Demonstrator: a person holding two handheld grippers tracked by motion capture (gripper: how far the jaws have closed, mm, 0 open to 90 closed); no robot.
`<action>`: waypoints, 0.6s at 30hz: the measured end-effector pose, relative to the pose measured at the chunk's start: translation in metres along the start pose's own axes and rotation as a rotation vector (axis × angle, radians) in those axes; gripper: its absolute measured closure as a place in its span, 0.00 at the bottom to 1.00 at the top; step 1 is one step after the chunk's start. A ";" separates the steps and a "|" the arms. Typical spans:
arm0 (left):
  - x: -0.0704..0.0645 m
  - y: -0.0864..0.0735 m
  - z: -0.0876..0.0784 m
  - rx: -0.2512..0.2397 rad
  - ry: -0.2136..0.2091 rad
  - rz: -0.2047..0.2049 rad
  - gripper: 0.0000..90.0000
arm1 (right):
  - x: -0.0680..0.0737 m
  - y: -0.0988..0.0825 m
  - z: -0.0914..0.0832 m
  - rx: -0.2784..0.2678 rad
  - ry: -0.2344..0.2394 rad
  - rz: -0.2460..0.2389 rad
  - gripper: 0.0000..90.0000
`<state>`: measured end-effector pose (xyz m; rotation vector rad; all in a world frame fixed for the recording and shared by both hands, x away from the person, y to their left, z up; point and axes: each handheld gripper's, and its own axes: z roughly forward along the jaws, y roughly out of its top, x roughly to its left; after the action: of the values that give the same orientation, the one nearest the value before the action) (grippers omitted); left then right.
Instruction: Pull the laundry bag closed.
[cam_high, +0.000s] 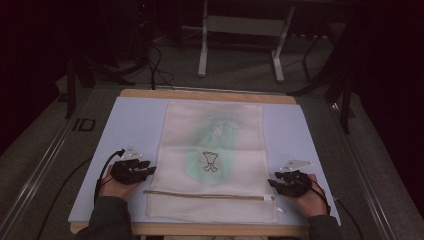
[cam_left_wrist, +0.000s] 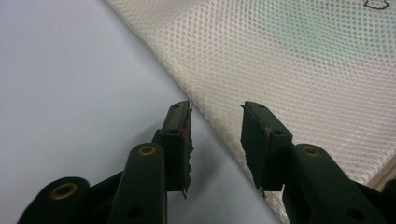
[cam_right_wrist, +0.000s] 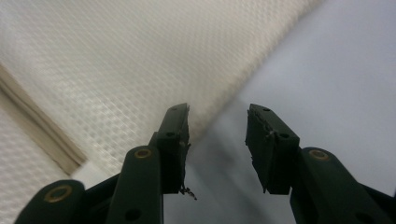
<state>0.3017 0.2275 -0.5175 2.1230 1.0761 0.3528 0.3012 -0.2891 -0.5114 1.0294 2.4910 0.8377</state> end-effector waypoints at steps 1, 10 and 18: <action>0.000 0.000 0.000 -0.003 -0.002 0.000 0.70 | 0.000 0.000 0.000 0.000 0.000 0.000 0.65; 0.004 0.000 0.000 0.008 -0.033 -0.008 0.72 | 0.018 0.011 0.006 -0.001 0.036 -0.055 0.63; 0.004 0.000 -0.002 -0.017 -0.033 -0.016 0.71 | 0.031 0.018 0.003 -0.053 0.043 -0.088 0.58</action>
<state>0.3034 0.2318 -0.5159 2.0969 1.0673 0.3163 0.2910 -0.2554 -0.5039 0.8865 2.5156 0.9022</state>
